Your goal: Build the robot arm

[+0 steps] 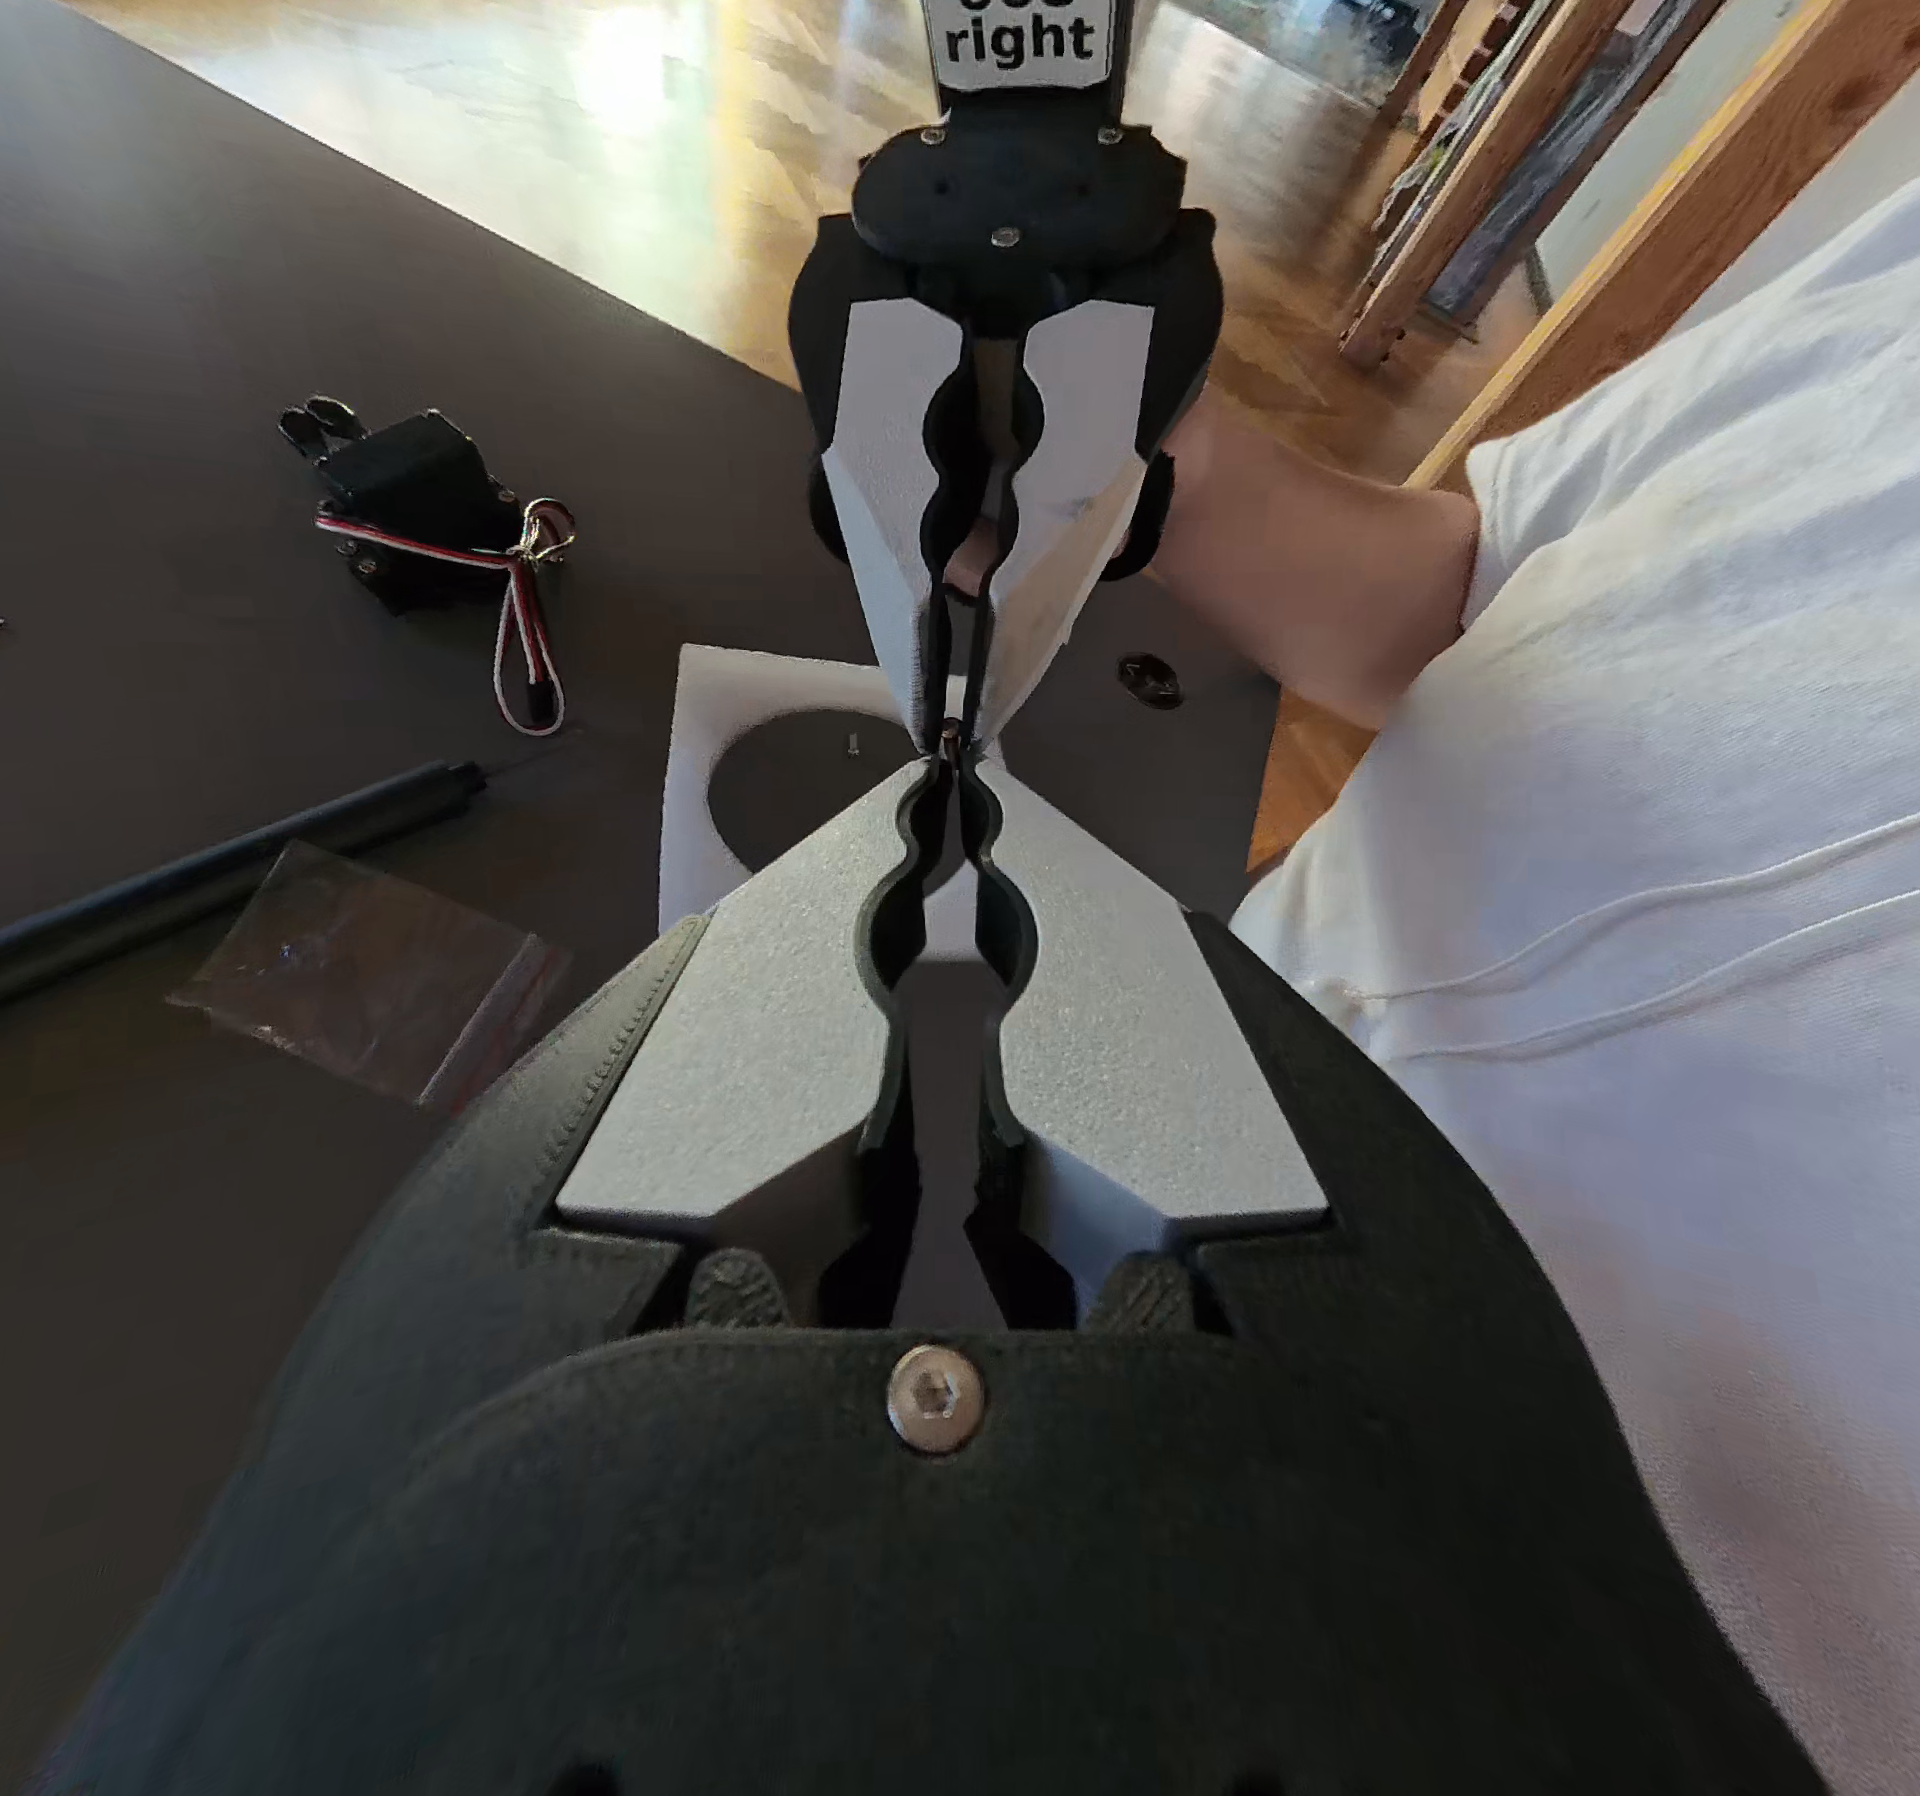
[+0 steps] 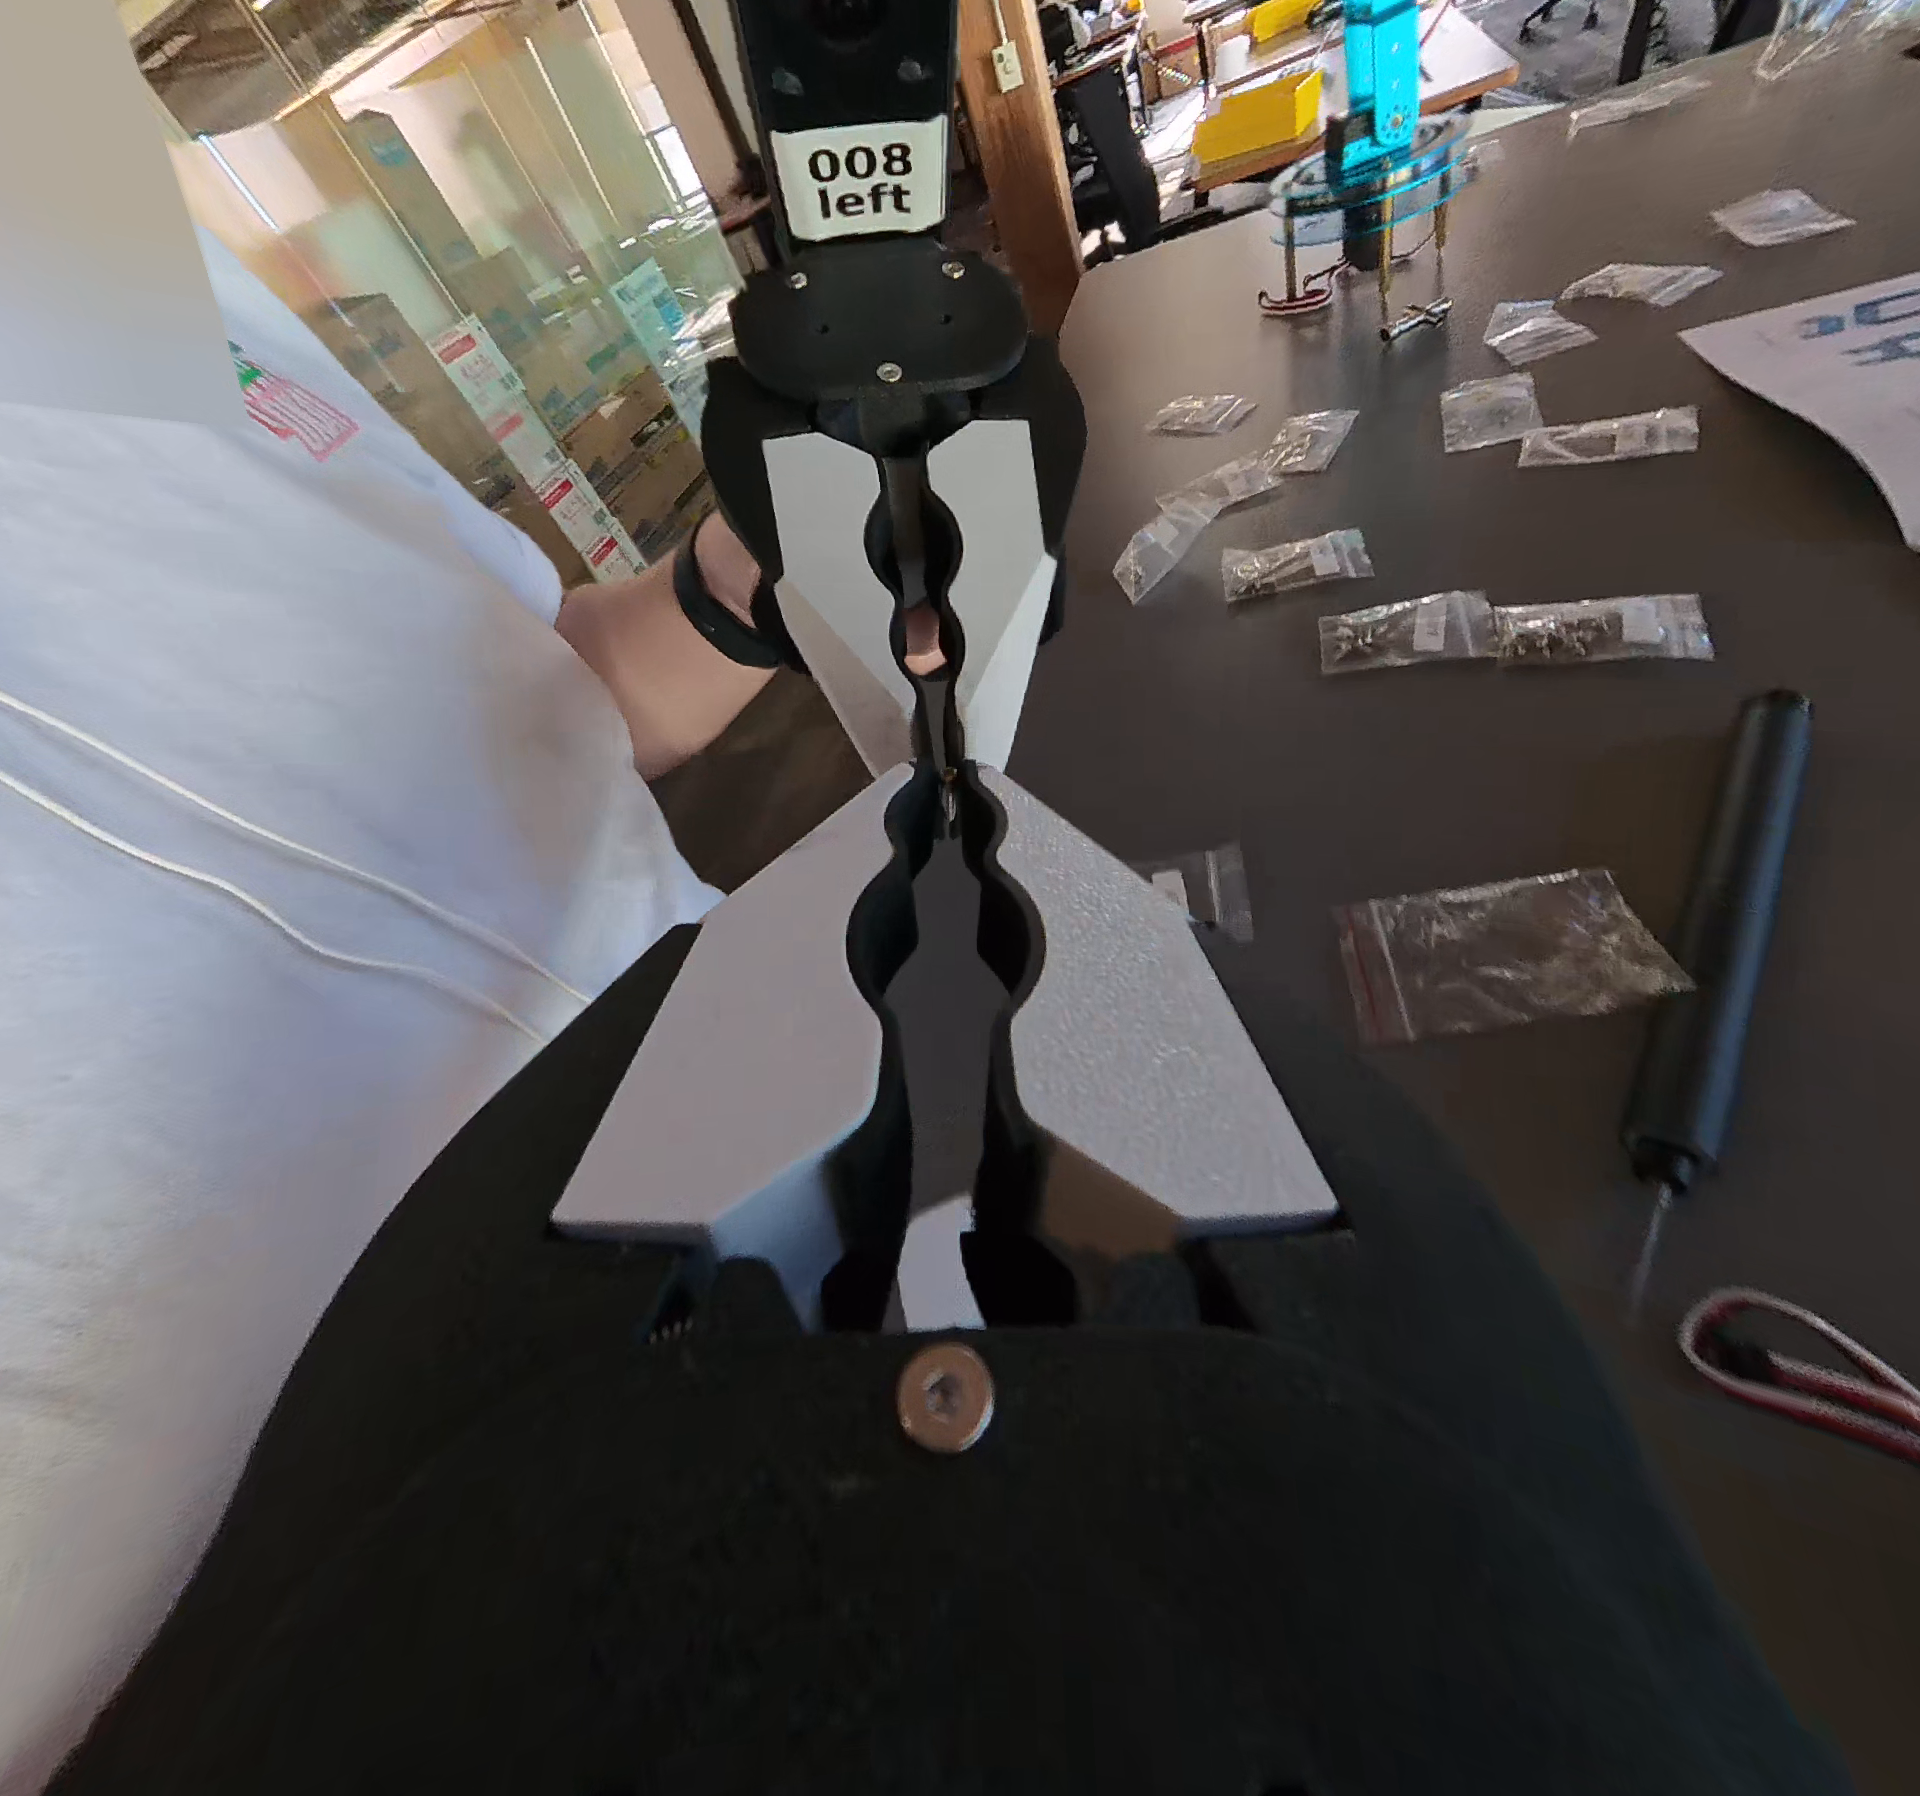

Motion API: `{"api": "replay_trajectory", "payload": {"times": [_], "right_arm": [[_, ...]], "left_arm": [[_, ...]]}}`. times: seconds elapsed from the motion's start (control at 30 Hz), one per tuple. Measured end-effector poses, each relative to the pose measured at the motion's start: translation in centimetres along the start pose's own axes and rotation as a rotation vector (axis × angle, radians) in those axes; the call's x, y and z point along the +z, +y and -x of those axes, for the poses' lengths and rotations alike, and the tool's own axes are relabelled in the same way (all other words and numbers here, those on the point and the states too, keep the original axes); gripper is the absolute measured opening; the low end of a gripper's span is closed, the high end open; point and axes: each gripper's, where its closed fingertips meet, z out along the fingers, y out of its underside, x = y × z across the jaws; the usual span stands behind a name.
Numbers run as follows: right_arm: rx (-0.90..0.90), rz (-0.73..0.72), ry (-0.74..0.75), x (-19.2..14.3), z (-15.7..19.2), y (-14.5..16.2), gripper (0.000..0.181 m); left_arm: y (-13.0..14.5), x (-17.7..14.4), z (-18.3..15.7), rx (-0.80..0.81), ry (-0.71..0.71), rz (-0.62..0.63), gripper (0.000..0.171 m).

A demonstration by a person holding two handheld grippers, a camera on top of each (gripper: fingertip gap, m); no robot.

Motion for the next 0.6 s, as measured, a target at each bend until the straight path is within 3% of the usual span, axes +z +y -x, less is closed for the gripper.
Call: {"api": "replay_trajectory", "payload": {"times": [0.2, 0.3, 0.37, 0.43, 0.6], "right_arm": [[0.015, -0.015, 0.094, 5.9, -0.6, -2.0, 0.003], [-0.013, -0.051, 0.164, 10.4, -1.9, -3.0, 0.003], [0.003, -0.104, 0.202, 14.1, -3.3, -4.5, 0.003], [0.001, -0.163, 0.277, 18.1, -5.1, -6.7, 0.003], [0.018, -0.299, 0.549, 27.3, -9.5, -14.0, 0.003]], "left_arm": [[1.4, -6.0, 1.3, 0.023, 0.076, -0.076, 0.009], [3.6, -10.5, 3.4, 0.071, 0.101, -0.124, 0.01], [5.3, -14.4, 5.8, 0.087, 0.077, -0.146, 0.021], [6.9, -19.9, 7.8, 0.101, 0.074, -0.181, 0.027], [10.4, -38.2, 14.0, 0.184, -0.011, -0.228, 0.027]]}}
